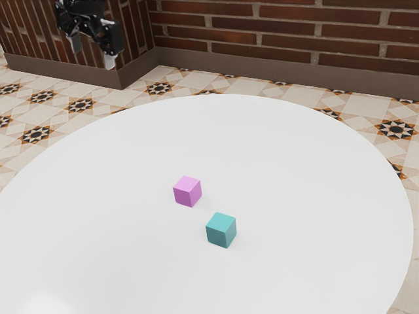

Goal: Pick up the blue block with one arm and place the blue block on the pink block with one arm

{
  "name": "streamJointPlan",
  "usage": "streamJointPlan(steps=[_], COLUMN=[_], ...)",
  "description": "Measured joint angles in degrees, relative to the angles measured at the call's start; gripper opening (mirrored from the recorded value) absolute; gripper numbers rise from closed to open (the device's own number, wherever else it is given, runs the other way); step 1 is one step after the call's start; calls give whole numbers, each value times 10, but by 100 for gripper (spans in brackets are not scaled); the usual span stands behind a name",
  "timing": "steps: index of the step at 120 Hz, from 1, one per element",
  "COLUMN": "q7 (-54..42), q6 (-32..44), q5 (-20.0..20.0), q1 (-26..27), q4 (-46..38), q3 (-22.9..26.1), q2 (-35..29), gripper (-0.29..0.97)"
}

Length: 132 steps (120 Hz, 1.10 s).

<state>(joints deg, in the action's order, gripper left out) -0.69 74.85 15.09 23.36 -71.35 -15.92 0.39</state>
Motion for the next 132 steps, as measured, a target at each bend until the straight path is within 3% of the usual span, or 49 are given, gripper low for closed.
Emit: streamJointPlan(steps=[25, 73, 103, 132], q7=[0, 34, 83, 132], q6=[12, 206, 338, 427], q5=[-2, -44, -112, -164], q1=[41, 64, 44, 71], q4=[-38, -287, -393, -394], q3=[-1, -3, -3, 0], q2=[4, 5, 12, 93], gripper=[68, 68, 68, 68])
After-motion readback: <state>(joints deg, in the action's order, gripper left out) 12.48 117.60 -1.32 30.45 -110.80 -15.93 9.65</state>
